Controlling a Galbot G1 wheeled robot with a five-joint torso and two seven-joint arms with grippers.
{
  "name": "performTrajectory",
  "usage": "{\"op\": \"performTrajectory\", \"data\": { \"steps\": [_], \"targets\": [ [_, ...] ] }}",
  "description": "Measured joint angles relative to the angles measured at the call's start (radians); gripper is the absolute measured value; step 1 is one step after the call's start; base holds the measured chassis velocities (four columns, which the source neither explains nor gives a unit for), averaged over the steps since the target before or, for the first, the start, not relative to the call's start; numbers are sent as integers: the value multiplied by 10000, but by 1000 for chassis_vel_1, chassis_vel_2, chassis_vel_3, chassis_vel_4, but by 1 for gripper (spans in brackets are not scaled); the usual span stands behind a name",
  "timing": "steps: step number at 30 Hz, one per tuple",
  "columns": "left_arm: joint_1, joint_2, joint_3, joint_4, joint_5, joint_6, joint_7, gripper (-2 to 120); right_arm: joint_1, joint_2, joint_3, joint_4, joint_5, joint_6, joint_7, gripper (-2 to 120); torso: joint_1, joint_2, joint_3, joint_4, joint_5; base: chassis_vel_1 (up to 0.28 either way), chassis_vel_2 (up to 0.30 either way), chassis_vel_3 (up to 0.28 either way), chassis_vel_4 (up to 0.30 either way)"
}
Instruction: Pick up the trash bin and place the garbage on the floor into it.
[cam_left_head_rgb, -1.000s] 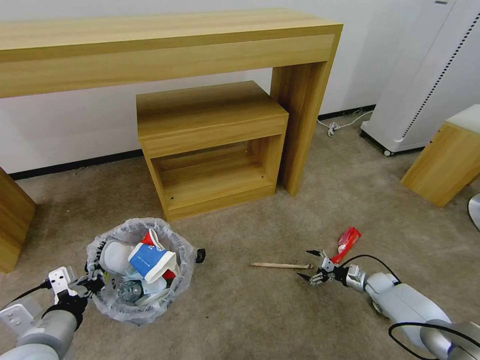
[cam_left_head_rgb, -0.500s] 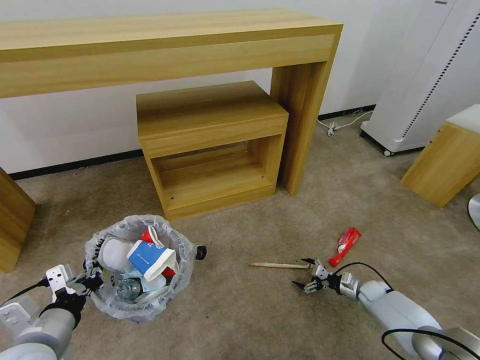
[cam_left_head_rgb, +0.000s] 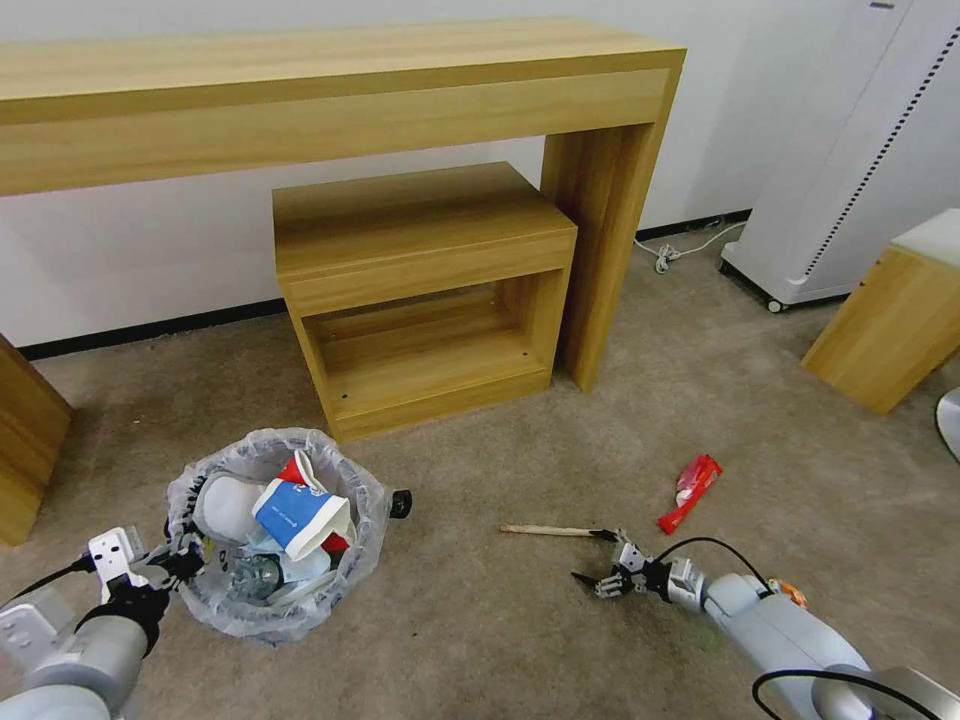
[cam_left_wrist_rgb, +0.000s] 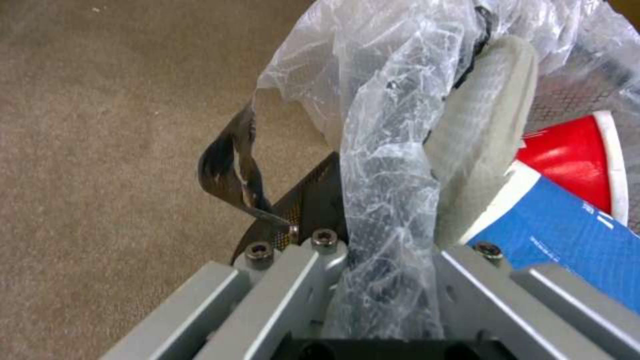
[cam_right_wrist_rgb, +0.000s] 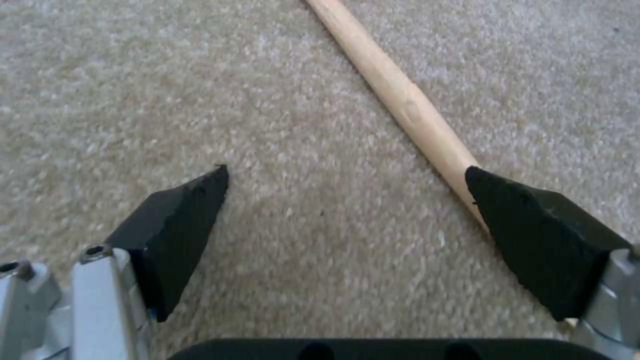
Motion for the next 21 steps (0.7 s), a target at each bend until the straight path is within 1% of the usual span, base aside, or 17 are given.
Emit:
{"op": "performTrajectory", "data": {
  "steps": [10,17,21],
  "targets": [
    [68,13,-13,-59,-8,-9,0,1,-5,33,67,-71,-23,-19,54,89,0,0,0,-1,1,0,0,0,0],
    [93,-21,-10,-31,2,-55,27,1,180,-37,151,-75,-329,-190,583,93,0,0,0,1,1,0,0,0,0],
    [89,-18,-12,-19,2,-61,32,1,201,-75,256,-75,-549,-249,837,94,0,0,0,-1,1,0,0,0,0]
  ]
}}
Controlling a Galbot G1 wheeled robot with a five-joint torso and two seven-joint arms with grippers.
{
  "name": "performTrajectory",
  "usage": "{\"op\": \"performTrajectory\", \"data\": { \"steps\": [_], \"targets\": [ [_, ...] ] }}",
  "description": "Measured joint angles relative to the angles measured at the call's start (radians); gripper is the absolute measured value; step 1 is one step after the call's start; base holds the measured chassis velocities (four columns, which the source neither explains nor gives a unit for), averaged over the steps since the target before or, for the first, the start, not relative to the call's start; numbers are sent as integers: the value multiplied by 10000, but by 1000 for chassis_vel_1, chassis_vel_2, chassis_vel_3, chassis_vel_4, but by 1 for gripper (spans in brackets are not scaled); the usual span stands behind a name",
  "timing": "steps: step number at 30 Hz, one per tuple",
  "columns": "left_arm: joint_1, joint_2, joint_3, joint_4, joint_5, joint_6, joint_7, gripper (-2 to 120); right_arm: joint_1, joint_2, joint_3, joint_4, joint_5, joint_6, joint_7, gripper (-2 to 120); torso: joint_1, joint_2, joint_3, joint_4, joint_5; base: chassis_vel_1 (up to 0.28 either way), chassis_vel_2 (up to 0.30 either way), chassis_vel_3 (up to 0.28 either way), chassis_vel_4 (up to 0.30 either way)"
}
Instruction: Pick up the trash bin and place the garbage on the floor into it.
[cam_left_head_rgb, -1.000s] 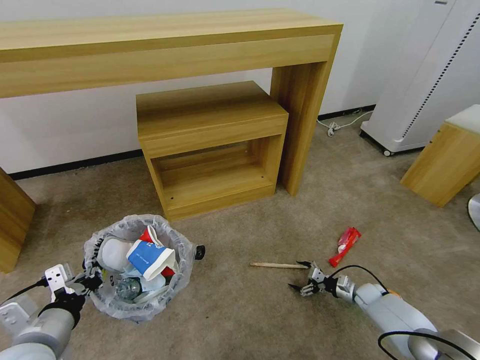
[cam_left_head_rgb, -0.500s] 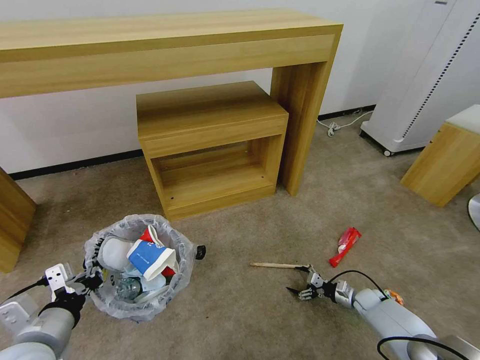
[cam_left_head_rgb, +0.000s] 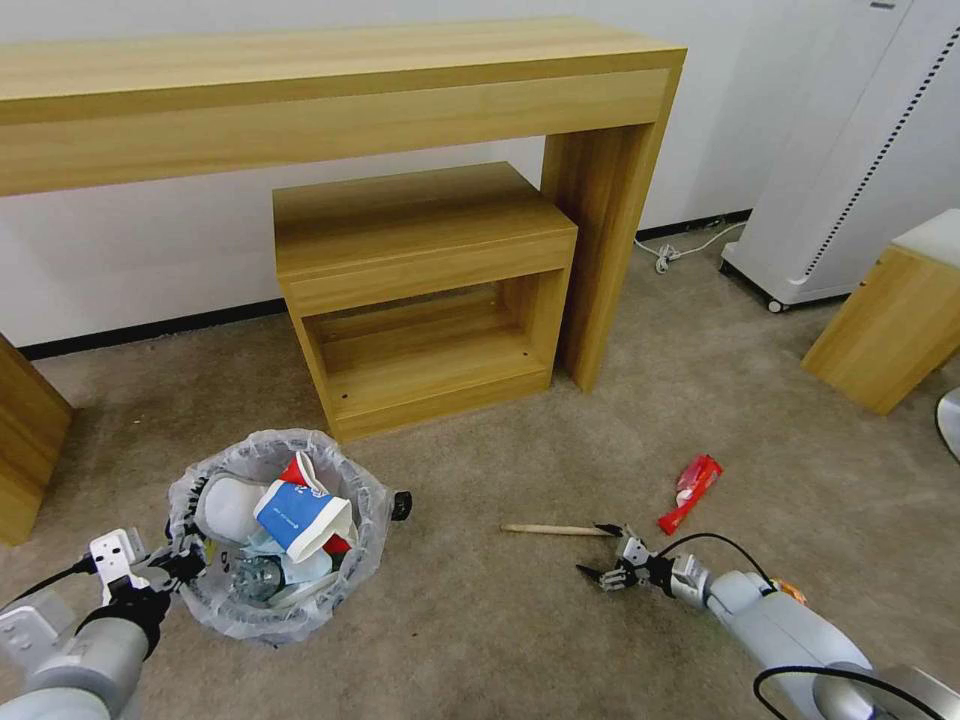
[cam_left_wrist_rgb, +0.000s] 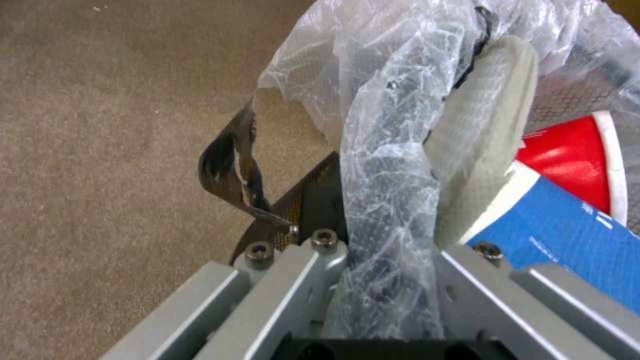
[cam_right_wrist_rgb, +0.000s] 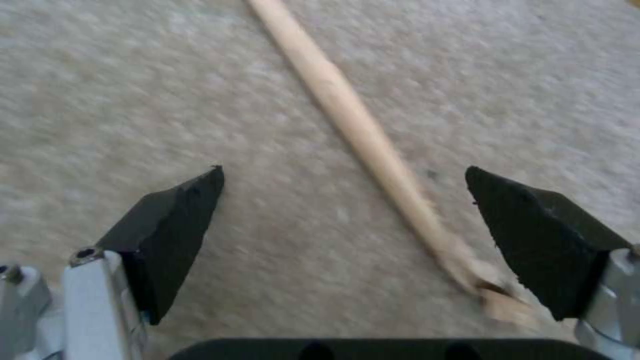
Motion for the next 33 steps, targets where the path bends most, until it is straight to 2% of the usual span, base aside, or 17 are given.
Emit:
{"op": "performTrajectory", "data": {
  "steps": [21,23,33],
  "targets": [
    [-60,-24,41,82,41,-3,7,1,106,-50,315,-113,-555,-264,844,93,0,1,0,0,0,0,0,0,0],
    [-26,-61,28,92,49,-12,18,1,136,33,310,-135,-869,-384,1219,91,0,1,0,0,-1,0,0,0,0],
    [-97,-89,62,165,69,-23,28,1,142,108,328,-200,-1082,-464,1496,86,0,0,-1,1,-2,0,0,0,0]
  ]
}}
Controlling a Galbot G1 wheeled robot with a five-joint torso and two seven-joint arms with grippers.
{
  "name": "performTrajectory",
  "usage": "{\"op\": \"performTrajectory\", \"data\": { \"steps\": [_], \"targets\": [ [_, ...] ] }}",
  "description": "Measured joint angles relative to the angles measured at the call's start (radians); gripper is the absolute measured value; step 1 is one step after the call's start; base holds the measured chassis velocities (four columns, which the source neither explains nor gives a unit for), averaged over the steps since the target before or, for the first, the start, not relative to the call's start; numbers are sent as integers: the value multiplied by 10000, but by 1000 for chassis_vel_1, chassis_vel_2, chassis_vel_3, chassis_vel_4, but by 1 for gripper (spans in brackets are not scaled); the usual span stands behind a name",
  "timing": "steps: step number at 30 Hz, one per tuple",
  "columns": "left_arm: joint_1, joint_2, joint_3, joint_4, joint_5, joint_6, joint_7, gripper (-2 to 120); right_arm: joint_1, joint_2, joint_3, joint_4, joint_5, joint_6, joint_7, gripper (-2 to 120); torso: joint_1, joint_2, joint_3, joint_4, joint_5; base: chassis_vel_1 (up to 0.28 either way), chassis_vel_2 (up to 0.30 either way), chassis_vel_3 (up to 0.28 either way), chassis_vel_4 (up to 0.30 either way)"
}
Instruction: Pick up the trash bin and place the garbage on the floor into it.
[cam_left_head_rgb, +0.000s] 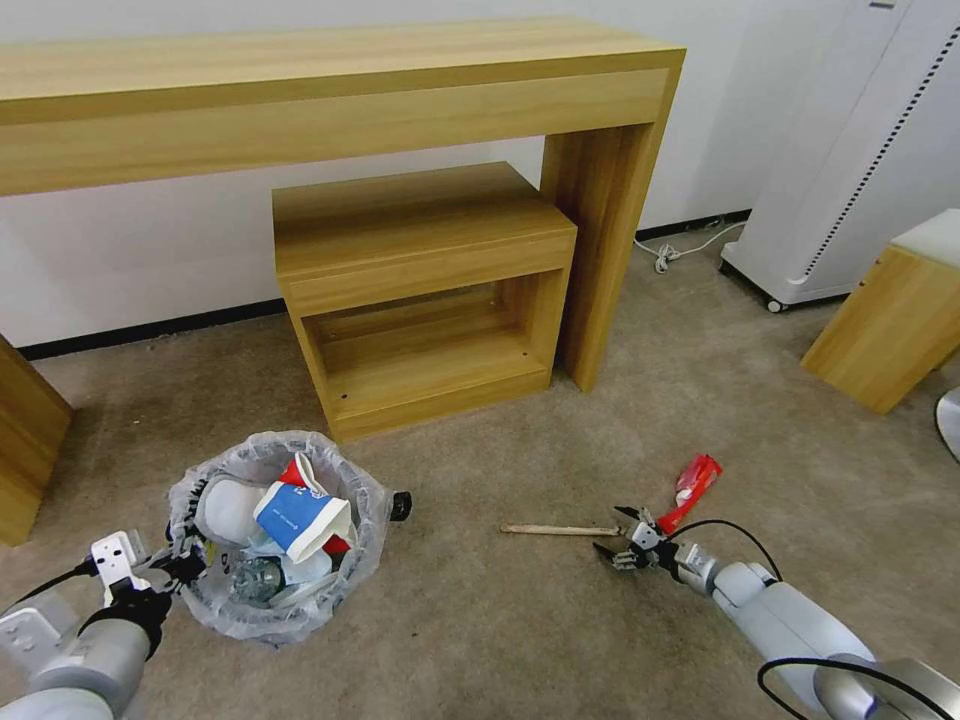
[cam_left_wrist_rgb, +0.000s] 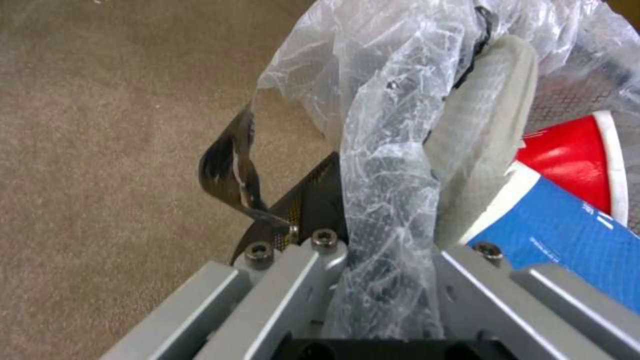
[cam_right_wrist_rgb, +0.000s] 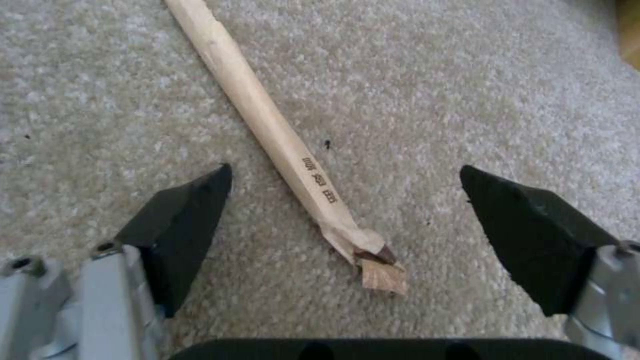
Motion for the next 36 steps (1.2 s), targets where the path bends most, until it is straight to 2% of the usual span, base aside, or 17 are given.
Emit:
{"op": "performTrajectory", "data": {
  "steps": [5,10,12,18,24,27,34,36],
  "targets": [
    [-18,9,-5,20,-2,0,1,1,-6,13,6,-1,-56,-31,55,84,0,0,0,0,0,0,0,0,0],
    [4,8,-9,22,-3,-3,6,1,-41,77,7,-6,-71,-34,81,70,-1,0,0,-2,-2,0,0,0,0],
    [25,28,-31,21,-9,-8,13,1,-49,141,8,-18,-91,-34,129,60,0,0,0,-2,-1,0,0,0,0],
    [47,45,-49,-2,-30,-18,18,1,-50,199,11,-35,-136,-60,160,56,0,1,0,-2,-5,0,0,0,0],
    [13,61,-45,-13,-34,-19,19,1,-98,194,17,29,-137,-14,134,43,0,1,0,2,5,0,0,0,0],
    [-30,58,-9,33,-27,-21,18,1,-99,145,16,52,-141,8,88,41,0,1,1,4,8,0,0,0,0],
    [-18,87,2,-10,-42,-22,-2,1,-124,176,29,18,-206,68,-14,25,2,0,1,0,-1,0,0,0,0],
    [-5,136,-39,-52,-79,-22,-22,1,-142,245,41,1,-227,78,-31,17,1,0,1,-4,-2,0,0,0,0]
  ]
}}
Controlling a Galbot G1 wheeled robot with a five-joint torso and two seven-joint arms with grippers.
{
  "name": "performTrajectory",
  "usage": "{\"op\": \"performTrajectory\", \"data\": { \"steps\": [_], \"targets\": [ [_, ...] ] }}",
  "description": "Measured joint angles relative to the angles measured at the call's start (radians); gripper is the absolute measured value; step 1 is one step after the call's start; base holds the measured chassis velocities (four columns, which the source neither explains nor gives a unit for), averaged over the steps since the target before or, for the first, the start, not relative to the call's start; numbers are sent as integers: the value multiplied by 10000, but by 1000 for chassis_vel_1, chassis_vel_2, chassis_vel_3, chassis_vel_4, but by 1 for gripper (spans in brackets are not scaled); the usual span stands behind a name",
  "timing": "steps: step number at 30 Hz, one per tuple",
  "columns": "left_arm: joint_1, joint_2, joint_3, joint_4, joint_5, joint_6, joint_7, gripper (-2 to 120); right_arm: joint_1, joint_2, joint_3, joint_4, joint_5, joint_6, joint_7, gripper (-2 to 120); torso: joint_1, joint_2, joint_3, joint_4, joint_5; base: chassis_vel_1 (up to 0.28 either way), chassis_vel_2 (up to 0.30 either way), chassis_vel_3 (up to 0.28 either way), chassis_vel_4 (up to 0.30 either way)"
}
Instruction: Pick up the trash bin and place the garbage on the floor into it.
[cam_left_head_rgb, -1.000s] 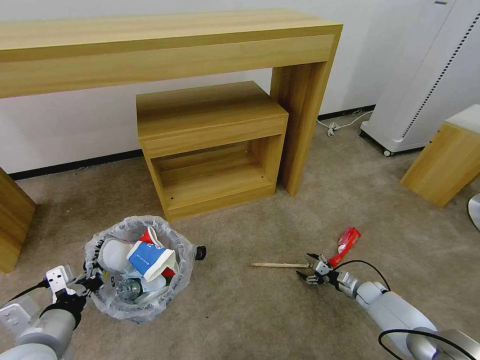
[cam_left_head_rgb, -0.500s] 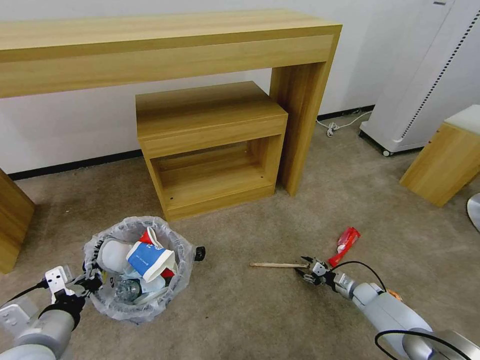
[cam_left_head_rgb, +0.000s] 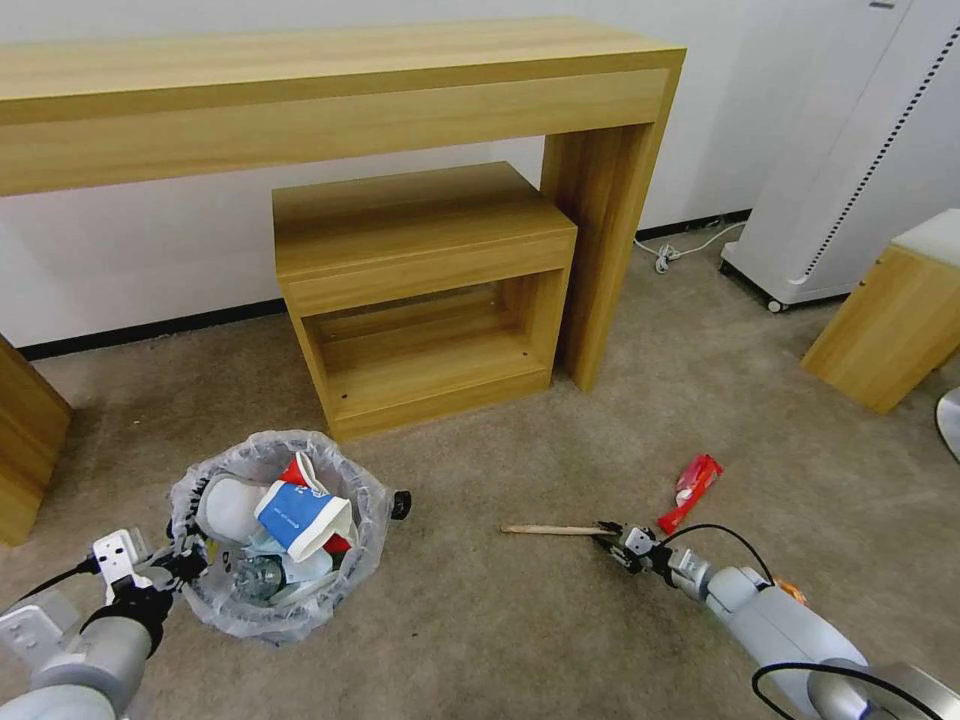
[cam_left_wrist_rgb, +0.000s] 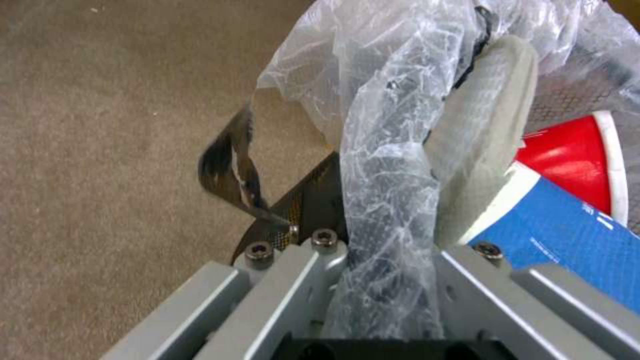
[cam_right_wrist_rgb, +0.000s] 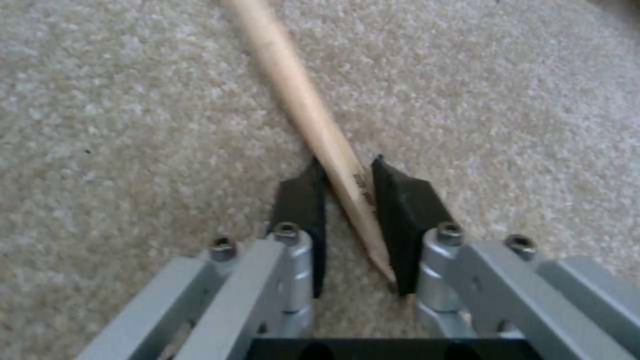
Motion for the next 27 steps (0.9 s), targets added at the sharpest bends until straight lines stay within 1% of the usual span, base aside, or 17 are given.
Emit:
{"op": "performTrajectory", "data": {
  "steps": [1,3,4,7,19,23,27],
  "targets": [
    [0,0,0,0,0,0,0,1,0,0,0,0,0,0,0,17,0,0,0,0,0,0,0,0,0],
    [1,18,-19,-5,-25,0,-16,1,-25,88,18,-6,-1,29,-29,6,0,0,0,3,3,0,0,0,0],
    [1,18,-19,-5,-25,0,-16,1,-25,88,18,-6,-1,29,-29,6,0,0,0,3,3,0,0,0,0],
    [3,2,-27,37,-27,-1,-19,1,-32,114,19,-11,0,46,-54,0,0,0,0,3,3,0,0,0,0],
    [-24,-28,-3,42,-18,-9,-19,1,-13,67,46,24,15,159,-167,0,0,-1,1,4,5,0,0,0,0],
    [-20,-36,3,44,4,-9,-18,1,-122,-124,146,285,135,390,-180,0,0,-1,1,4,7,0,0,0,0],
    [-18,-31,26,71,39,-9,-16,1,-274,-483,221,765,639,671,-402,0,0,-1,0,3,5,0,0,0,0]
  ]
}}
